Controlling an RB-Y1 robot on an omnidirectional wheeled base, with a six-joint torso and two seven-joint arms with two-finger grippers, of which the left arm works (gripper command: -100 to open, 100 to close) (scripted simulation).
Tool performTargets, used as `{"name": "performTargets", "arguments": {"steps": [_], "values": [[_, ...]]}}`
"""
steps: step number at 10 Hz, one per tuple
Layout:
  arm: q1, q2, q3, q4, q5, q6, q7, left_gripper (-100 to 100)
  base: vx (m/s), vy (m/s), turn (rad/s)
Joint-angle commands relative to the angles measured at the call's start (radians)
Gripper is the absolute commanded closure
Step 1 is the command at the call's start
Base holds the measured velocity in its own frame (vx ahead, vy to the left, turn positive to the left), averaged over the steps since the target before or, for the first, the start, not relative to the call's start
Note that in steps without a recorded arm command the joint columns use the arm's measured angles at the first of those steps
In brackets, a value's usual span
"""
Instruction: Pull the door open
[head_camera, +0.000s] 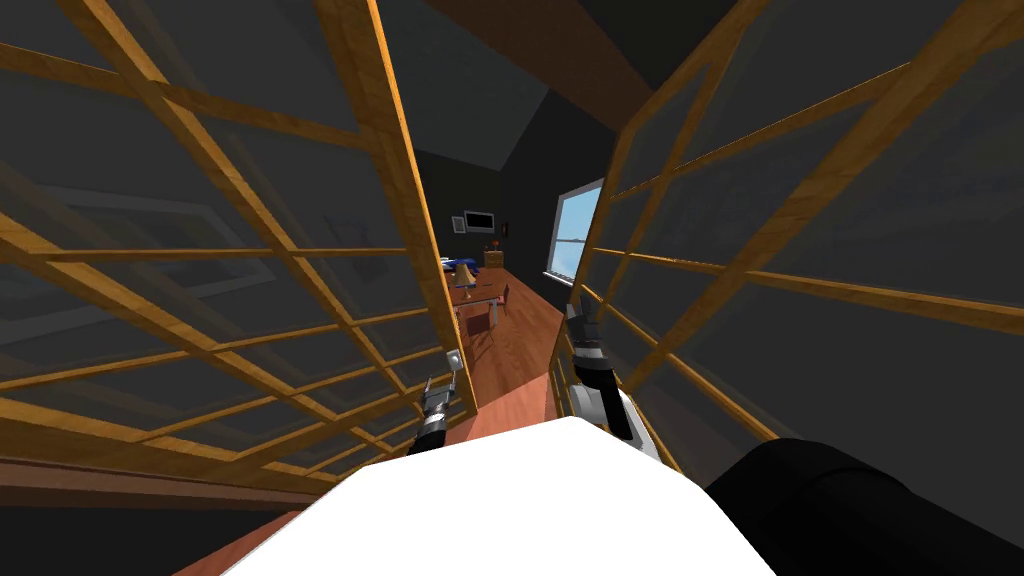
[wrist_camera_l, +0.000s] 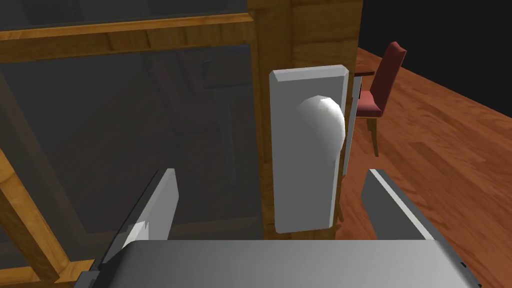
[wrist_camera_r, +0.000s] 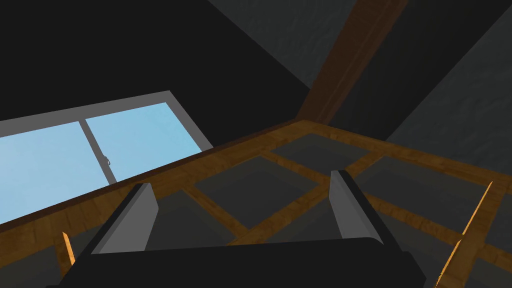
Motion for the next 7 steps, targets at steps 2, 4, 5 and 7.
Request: {"name": "performTargets", "arguments": {"steps": [2, 4, 5, 7], "values": [[-0.005, -0.015, 0.0, 0.001, 0.032, -0.002, 0.001, -100, 0.196, -0.044, 0.061], [-0.009, -0.027, 0.0, 0.002, 0.055, -0.004, 0.002, -100, 0.216, -0.061, 0.044], [-0.008, -0.023, 0.0, 0.002, 0.048, -0.004, 0.002, -100, 0.092, -0.03, 0.035], [-0.008, -0.023, 0.0, 0.002, 0.048, -0.004, 0.002, 100, -0.036, 0.002, -0.027]]}}
